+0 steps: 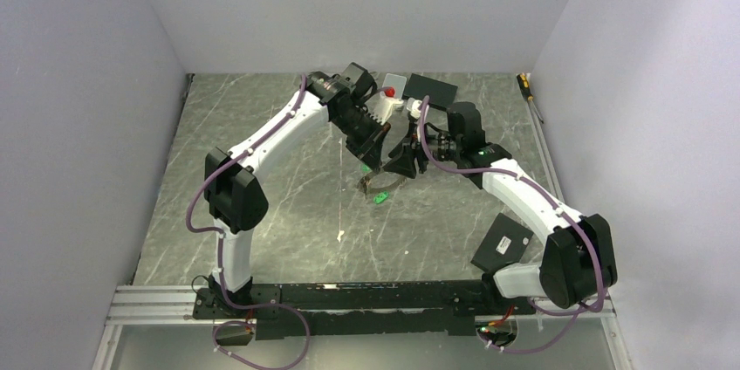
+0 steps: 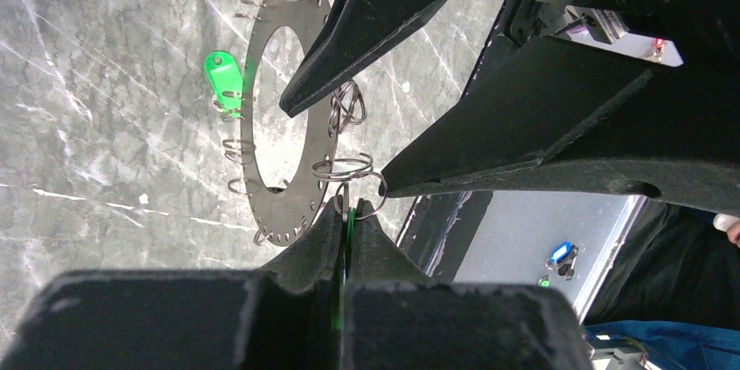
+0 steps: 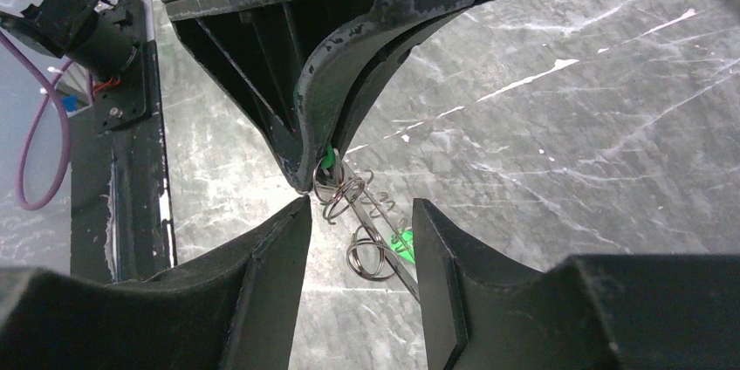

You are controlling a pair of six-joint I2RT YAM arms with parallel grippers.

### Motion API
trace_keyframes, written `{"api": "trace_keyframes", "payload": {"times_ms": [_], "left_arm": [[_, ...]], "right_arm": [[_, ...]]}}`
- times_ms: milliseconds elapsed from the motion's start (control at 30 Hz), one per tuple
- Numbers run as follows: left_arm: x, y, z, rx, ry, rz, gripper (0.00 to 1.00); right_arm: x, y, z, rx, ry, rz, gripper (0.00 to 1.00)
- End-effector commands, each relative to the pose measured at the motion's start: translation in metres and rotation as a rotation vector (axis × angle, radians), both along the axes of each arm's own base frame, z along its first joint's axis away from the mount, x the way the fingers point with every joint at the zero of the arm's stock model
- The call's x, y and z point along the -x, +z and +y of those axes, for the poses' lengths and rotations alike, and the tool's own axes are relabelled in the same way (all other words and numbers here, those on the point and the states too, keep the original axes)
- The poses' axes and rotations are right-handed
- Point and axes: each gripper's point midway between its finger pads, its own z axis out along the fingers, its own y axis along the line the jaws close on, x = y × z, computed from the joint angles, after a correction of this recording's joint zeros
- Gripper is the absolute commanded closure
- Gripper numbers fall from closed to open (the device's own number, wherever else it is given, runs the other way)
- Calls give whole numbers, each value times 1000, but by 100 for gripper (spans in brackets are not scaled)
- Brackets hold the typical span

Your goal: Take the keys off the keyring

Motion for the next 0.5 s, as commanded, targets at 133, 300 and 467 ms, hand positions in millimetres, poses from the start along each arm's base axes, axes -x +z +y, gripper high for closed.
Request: {"api": "trace_keyframes", "payload": {"times_ms": [133, 300, 467], "left_arm": [[-1, 24, -8, 66, -12, -47, 100], [0, 25, -8, 68, -13, -49, 100], [0, 25, -8, 69, -13, -47, 100]], "right_arm": [[-2, 0, 4, 0, 15, -38, 49], [-2, -7, 5, 10, 18, -29, 50], [-5, -15, 4, 32, 8, -30, 50]]}}
